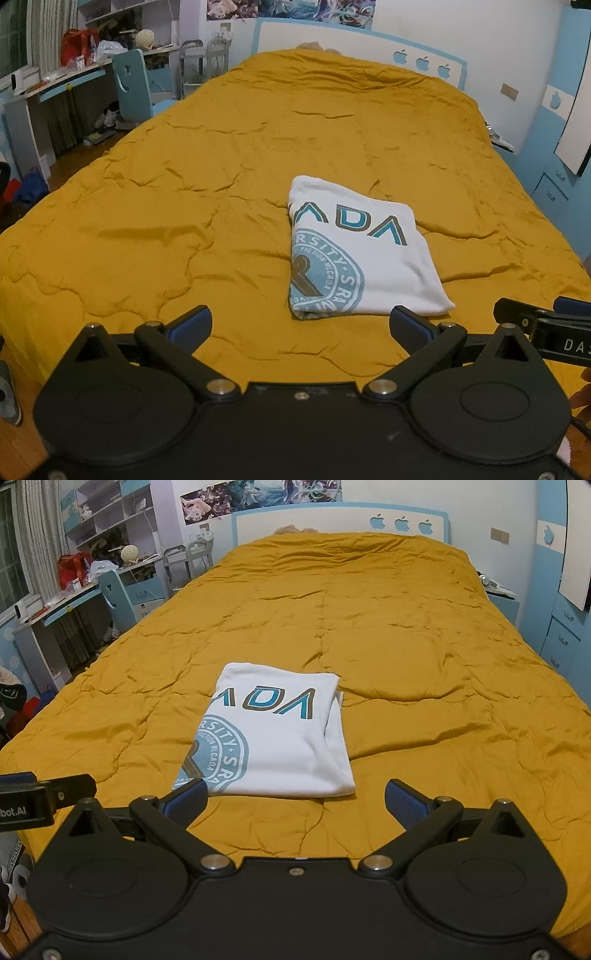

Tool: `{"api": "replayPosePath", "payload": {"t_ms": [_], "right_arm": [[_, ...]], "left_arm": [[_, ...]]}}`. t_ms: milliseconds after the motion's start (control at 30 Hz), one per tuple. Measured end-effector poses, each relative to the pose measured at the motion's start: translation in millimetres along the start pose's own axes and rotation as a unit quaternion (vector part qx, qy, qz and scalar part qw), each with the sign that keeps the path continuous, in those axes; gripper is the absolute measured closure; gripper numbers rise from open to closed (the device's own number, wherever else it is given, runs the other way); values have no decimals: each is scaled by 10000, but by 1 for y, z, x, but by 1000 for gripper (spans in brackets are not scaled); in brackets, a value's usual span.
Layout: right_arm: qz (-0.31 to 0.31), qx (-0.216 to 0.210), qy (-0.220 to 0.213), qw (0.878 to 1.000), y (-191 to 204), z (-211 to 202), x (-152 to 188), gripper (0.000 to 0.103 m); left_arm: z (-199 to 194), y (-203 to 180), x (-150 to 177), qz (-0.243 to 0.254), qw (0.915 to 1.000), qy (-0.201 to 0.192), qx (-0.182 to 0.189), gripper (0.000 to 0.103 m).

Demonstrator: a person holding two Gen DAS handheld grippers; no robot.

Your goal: Fold small clothes

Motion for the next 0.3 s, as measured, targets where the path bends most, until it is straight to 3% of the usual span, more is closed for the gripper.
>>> {"api": "replayPosePath", "payload": {"t_ms": [300], "right_arm": [[-13, -11, 16, 10000, -1, -1, -1, 0]], "left_arm": [[-3, -3, -2, 123, 9998, -171, -76, 0]]}}
Point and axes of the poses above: each gripper's, at about its wrist camera, not at the fingertips, and z roughly the way its jaws point, y to its left, x to its underside, the point moved 9 cm from there along z, roughly the way its jaws point, and after that the axes turned 8 degrees about y, right-handed, at the moved point
